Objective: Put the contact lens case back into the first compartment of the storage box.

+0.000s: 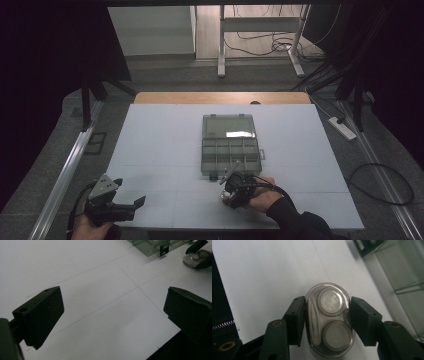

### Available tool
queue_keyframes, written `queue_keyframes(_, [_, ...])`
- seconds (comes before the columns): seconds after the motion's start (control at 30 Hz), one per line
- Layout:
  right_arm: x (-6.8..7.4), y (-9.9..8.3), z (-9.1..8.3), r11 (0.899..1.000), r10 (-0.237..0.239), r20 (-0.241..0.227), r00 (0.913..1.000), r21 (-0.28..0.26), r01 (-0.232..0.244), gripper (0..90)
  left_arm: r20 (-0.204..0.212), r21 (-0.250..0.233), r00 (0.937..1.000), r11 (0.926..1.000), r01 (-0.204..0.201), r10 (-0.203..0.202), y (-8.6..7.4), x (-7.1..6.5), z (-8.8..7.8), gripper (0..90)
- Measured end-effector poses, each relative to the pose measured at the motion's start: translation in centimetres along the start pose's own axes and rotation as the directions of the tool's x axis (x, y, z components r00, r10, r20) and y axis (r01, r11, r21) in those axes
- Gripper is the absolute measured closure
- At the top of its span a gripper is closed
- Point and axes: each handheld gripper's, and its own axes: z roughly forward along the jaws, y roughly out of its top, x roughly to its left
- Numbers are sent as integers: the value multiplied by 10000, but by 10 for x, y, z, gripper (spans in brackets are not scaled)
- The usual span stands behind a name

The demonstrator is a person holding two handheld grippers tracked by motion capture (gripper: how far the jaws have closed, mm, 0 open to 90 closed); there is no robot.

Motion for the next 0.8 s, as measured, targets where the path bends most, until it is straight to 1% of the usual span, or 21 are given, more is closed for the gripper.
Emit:
queue_keyframes(0.1, [-2, 1, -4, 9994, 306, -31, 9995, -185, -306, 481, 8, 1, 10000, 10000, -3, 3, 0, 0, 0, 28])
queue_keyframes(0.13, [-4, 1, -7, 9986, 428, -113, 9990, -305, -431, 483, 8, -1, 10000, 10000, -1, 1, 0, 0, 0, 29])
queue_keyframes(0.23, [-5, 2, -8, 9979, 506, -172, 9986, -384, -512, 484, 2, 2, 10000, 10000, -10, 10, 0, 0, 0, 29])
queue_keyframes(0.27, [-5, 2, -9, 9967, 652, -223, 9976, -476, -662, 485, -4, 9, 10000, 10000, -15, 15, 0, 0, 0, 29])
queue_keyframes(0.3, [-5, 2, -9, 9967, 652, -223, 9976, -476, -662, 485, -4, 9, 10000, 10000, -15, 15, 0, 0, 0, 29])
queue_keyframes(0.37, [-5, 4, -13, 9944, 801, -352, 9962, -662, -823, 486, -7, 12, 10000, 10000, -17, 17, 0, 0, 0, 29])
queue_keyframes(0.43, [-5, 5, -14, 9936, 833, -427, 9956, -730, -862, 486, -6, 13, 10000, 10000, -16, 16, 0, 0, 0, 29])
queue_keyframes(0.57, [-6, 8, -21, 9883, 1084, -500, 9928, -1024, -1131, 486, -13, 21, 10000, 10000, -14, 14, 0, 0, 0, 30])
queue_keyframes(0.6, [-8, 9, -25, 9841, 1244, -511, 9909, -1212, -1297, 486, -18, 16, 10000, 10000, -14, 14, 0, 0, 0, 30])
queue_keyframes(0.63, [-8, 9, -25, 9841, 1244, -511, 9909, -1212, -1297, 486, -21, 17, 10000, 10000, -15, 15, 0, 0, 0, 30])
queue_keyframes(0.67, [-9, 9, -26, 9820, 1318, -523, 9899, -1291, -1376, 486, -24, 19, 10000, 10000, -16, 16, 0, 0, 0, 30])
queue_keyframes(0.7, [-10, 9, -28, 9787, 1443, -546, 9880, -1394, -1506, 486, -27, 22, 10000, 10000, -15, 15, 0, 0, 0, 30])
queue_keyframes(0.73, [-13, 9, -31, 9726, 1690, -540, 9841, -1526, -1754, 487, -28, 29, 10000, 10000, -15, 15, 0, 0, 0, 30])
queue_keyframes(0.77, [-14, 10, -33, 9683, 1817, -555, 9818, -1640, -1885, 486, -32, 32, 10000, 10000, -15, 15, 0, 0, 0, 30])
queue_keyframes(0.8, [-14, 10, -33, 9683, 1817, -555, 9818, -1640, -1885, 486, -32, 32, 10000, 10000, -15, 15, 0, 0, 0, 30])
